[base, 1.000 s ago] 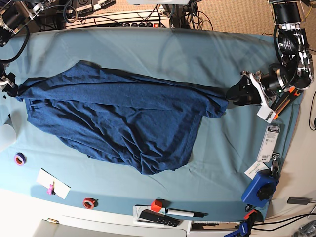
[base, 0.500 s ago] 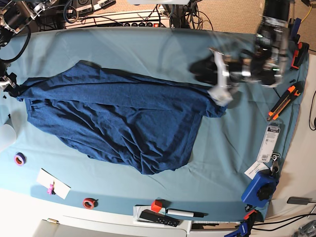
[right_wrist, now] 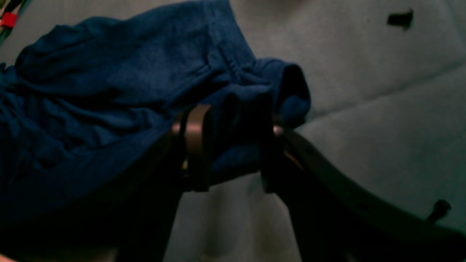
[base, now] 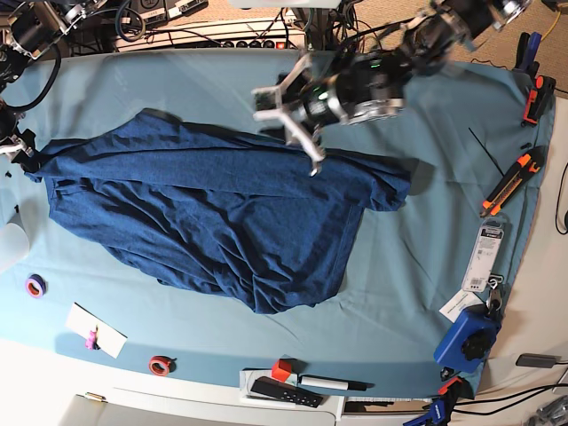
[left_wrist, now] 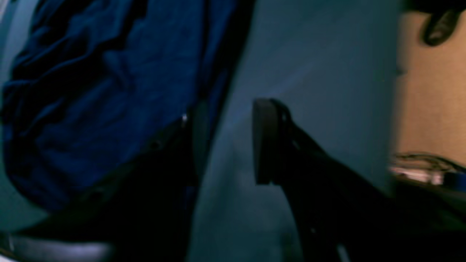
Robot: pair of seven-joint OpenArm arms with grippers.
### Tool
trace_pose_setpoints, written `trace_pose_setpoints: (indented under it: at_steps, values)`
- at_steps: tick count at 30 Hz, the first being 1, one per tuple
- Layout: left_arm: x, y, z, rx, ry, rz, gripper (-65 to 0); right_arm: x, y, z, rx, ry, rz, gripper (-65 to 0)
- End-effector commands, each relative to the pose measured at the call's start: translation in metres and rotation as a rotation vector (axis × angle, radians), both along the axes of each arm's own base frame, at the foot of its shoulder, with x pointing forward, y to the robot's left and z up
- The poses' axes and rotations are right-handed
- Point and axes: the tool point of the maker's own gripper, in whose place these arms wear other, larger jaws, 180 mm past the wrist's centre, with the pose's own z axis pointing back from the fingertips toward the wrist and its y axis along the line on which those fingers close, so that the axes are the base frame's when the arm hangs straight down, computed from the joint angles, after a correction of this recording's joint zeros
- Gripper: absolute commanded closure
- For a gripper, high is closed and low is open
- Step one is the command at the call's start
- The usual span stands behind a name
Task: Layout the t-shirt on the table in an organized manner, then fold the t-shirt properly
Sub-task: 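Release the shirt and swing the left gripper over the shirt body, then lower the left gripper and grasp the shirt fabric in the middle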
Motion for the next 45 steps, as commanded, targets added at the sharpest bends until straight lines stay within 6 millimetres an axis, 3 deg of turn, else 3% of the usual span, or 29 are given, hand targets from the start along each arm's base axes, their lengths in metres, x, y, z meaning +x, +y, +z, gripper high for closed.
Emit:
trace_pose_setpoints:
  at_steps: [1,7,13,19,26,34,36,38,45]
  values:
    - [0.003,-0.013,0.010,-0.044,-0.021,-0.024,-19.3,0.008,-0.010,0.023,-0.038,-0.059,-0.001,-21.2]
    - [0.006,-0.059,-0.009,-0.021,0.001,-0.096,-19.3,0.008,-0.010,0.023,-0.039,-0.059,-0.001,-21.2]
    - [0.006,-0.108,0.000,-0.032,-0.066,-0.154,-19.3,0.008,-0.010,0.023,-0.038,-0.059,-0.001,-21.2]
    - [0.009,-0.136,-0.006,0.001,-0.180,-0.171,-19.3,0.008,-0.010,0.023,-0.038,-0.059,-0.001,-21.2]
    - [0.020,-0.147,-0.029,0.064,-0.211,-0.169,-19.3,0.008,-0.010,0.023,-0.038,-0.060,-0.001,-21.2]
    - [0.018,-0.147,-0.034,0.068,-0.199,-0.169,-18.7,0.008,-0.010,0.023,-0.038,-0.060,-0.001,-21.2]
    - [0.015,-0.147,-0.035,0.066,-0.190,-0.170,-12.0,0.008,-0.010,0.023,-0.039,-0.061,-0.001,-21.2]
    - [0.012,-0.147,-0.037,0.065,-0.180,-0.173,0.0,0.008,-0.010,0.023,-0.038,-0.060,-0.001,-21.2]
    - [0.007,-0.154,-0.023,0.012,-0.171,-0.180,0.0,0.009,-0.011,0.023,-0.039,-0.064,-0.003,-21.2]
